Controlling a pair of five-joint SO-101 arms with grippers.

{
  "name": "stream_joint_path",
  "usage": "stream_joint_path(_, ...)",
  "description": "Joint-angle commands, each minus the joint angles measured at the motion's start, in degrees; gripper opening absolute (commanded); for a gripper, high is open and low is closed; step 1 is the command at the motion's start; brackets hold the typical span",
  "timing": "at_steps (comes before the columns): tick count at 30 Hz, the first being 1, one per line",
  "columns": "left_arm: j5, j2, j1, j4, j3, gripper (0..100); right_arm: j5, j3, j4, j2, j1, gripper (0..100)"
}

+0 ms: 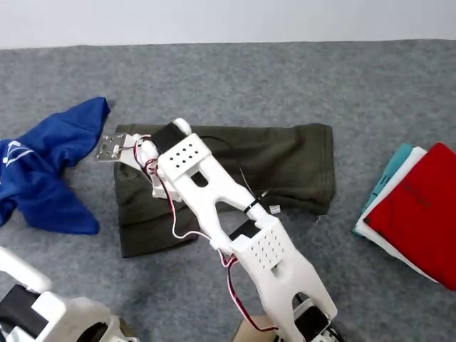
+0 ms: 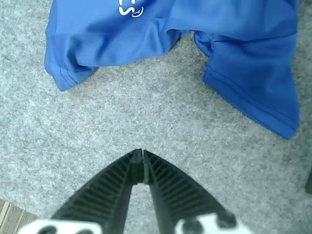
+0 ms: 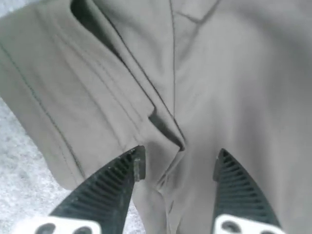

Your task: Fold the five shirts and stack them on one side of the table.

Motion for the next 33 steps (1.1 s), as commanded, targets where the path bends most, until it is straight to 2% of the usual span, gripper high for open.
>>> stream_joint_path(1, -0.18, -0.18, 0.18, -0.88, -0.13, 1, 0.26, -2.55, -0.92, -0.66, -2.24, 23.7)
stream_joint_path(14, -0.18, -0.09, 0.26, -0.97, -0.13, 1, 0.53, -2.64, -5.41, 7.6, -1.45, 22.1)
stream_joint_path(20, -0.18, -0.09, 0.35, -0.97, -0.13, 1, 1.14, -6.33, -1.98, 7.6, -1.45, 0.5)
stream_joint_path(28, -0.09, -0.09, 2.29, -0.97, -0.13, 1, 3.43, -18.81, 6.81, 7.87, 0.22, 1.0)
stream_joint_path(33, 0.0, -0.09, 3.69, -0.97, -0.13, 1, 3.16, -21.01, 7.96, 8.13, 1.71, 1.6)
